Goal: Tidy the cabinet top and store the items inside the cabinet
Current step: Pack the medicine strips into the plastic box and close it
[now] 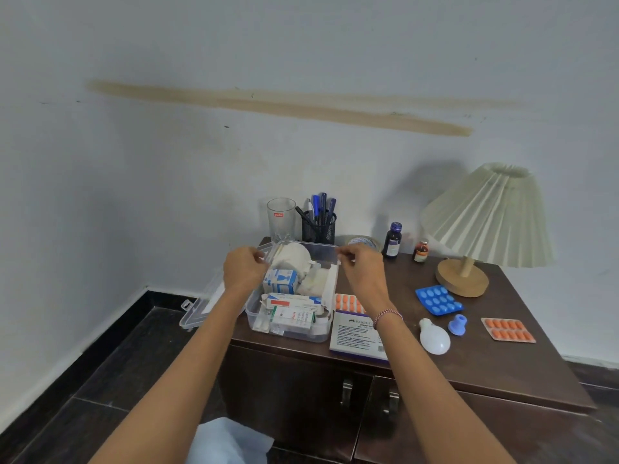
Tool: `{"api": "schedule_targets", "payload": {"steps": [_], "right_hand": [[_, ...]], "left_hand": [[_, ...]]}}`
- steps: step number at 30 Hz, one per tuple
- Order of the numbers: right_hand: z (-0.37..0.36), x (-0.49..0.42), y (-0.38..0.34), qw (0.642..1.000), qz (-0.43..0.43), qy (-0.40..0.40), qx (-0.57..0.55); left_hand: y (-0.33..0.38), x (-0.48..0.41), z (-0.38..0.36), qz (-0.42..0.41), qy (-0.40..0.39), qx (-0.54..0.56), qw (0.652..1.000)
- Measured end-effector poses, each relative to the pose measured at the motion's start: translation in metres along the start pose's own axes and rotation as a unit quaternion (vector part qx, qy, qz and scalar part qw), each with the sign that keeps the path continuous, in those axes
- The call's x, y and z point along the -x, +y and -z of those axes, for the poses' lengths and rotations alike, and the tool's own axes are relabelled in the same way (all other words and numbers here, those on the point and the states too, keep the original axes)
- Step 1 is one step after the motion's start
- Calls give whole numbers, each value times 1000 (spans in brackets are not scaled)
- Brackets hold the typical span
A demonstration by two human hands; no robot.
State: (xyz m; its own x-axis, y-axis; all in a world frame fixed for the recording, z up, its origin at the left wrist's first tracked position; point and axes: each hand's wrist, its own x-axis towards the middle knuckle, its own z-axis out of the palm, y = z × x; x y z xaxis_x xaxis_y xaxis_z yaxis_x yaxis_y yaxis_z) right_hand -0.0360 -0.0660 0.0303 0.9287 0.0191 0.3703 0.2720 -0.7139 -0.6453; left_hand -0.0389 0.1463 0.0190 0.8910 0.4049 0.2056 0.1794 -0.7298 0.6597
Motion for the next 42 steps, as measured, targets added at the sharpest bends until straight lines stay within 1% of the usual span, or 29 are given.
{"api": "schedule_targets", "payload": {"steps": [2, 5, 7, 11, 15, 18, 20, 26, 30, 33, 39, 42], "right_hand": [[6, -3, 9, 1000, -20, 3, 1], [14, -6, 22, 998, -57, -5, 17], [20, -7, 31, 995, -88, -38, 40], [28, -6, 49, 978, -132, -116, 113], [28, -6, 61, 960, -155, -185, 139], [28, -8, 68, 954, -162, -216, 134], [28, -10, 71, 952, -158, -234, 122], [24, -13, 69, 940, -158, -276, 120], [21, -12, 66, 942, -127, -264, 162], [19, -11, 66, 943, -124, -258, 171], [18, -11, 71, 948, -122, -244, 163], [19, -13, 75, 953, -139, -227, 145]], "left_hand": [[23, 8, -8, -45, 9, 14, 999], [57, 21, -24, -120, -24, 23, 992], [76, 31, -38, -170, -65, 19, 983], [97, 48, -73, -262, -163, -45, 950], [96, 49, -96, -298, -268, -118, 909], [94, 43, -105, -306, -305, -191, 882], [96, 42, -108, -306, -311, -204, 876], [101, 41, -108, -305, -309, -214, 875], [103, 44, -108, -301, -303, -211, 879], [104, 45, -109, -301, -300, -199, 883], [104, 48, -110, -309, -276, -201, 888], [103, 49, -111, -309, -266, -202, 891]]}}
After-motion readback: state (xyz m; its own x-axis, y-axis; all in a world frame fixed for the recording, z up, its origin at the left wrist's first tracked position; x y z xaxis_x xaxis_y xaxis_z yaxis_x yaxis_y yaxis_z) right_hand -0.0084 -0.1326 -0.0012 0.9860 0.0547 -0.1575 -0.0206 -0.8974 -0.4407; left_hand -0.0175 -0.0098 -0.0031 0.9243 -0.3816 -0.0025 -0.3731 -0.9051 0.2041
